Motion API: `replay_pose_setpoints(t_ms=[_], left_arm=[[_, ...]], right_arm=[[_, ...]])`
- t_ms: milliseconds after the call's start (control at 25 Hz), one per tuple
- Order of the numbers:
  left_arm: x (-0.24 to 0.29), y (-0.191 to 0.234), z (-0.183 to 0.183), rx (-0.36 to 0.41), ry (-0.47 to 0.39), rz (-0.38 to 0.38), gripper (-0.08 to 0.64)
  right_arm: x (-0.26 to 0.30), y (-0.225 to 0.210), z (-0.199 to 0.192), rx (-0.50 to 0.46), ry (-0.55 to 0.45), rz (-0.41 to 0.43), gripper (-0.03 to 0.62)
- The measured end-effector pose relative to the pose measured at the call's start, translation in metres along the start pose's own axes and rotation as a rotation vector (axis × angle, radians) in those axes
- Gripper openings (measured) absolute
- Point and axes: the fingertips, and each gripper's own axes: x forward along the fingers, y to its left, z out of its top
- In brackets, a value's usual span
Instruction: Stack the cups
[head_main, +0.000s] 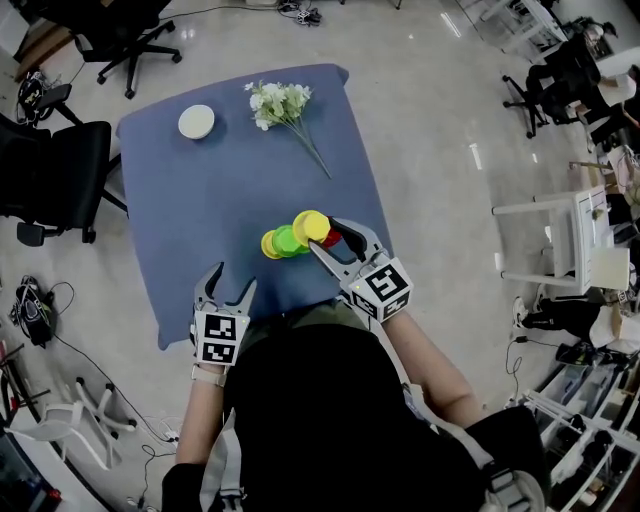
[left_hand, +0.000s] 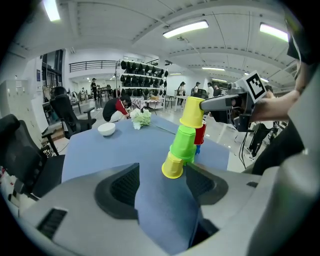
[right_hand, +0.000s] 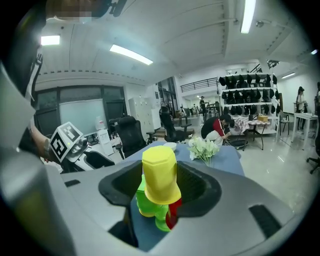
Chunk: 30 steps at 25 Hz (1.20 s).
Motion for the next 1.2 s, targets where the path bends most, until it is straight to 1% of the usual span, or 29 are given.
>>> replay_pose_setpoints(t_ms=[280,400,480,560,680,800,880,960,1040,1120,1200], left_arm=[[0.007,-0.008,0.01,0.012,-0.007,-0.012,0.295],[0.01,-0.011,0.014,0.016,-0.011,-0.012,0.296],[0.012,-0.012,0.016,0.016,-0.015,-0.013,0.296],[0.013,-0.012,0.019,0.015,-0.022,-0.015,0.296],[0.011,-0.013,0.032,0.014,-0.054,-0.02,0.296],[0.008,-0.014,0.056,0.022,-0.115,-0.023,0.285],[0.004,-0.015,0.075,0.035,-0.165,-0.024,0.248],[-0.001,-0.016,0.094,0.031,-0.213,-0.024,0.197],[-0.008,-0.015,0.11,0.004,-0.255,-0.017,0.131],[-0.015,-0.013,0.128,-0.03,-0.323,-0.006,0.032],[-0.022,-0.013,0.146,-0.052,-0.386,0.0,0.011]], right_arm=[[-0.005,0.003,-0.002,-0.01,0.016,-0.002,0.213],[-0.006,0.004,-0.003,-0.011,0.027,0.012,0.215],[-0.007,0.005,-0.003,-0.007,0.034,0.027,0.256],[-0.01,0.007,-0.002,-0.008,0.037,0.04,0.261],[-0.021,0.005,0.005,-0.011,0.027,0.041,0.261],[-0.038,-0.006,0.019,-0.011,-0.004,0.007,0.255],[-0.051,-0.016,0.029,-0.012,-0.027,-0.023,0.209],[-0.063,-0.026,0.038,-0.013,-0.048,-0.052,0.177],[-0.075,-0.034,0.047,-0.012,-0.067,-0.081,0.148],[-0.088,-0.041,0.056,-0.011,-0.084,-0.111,0.118],[-0.099,-0.048,0.063,-0.011,-0.101,-0.138,0.095]])
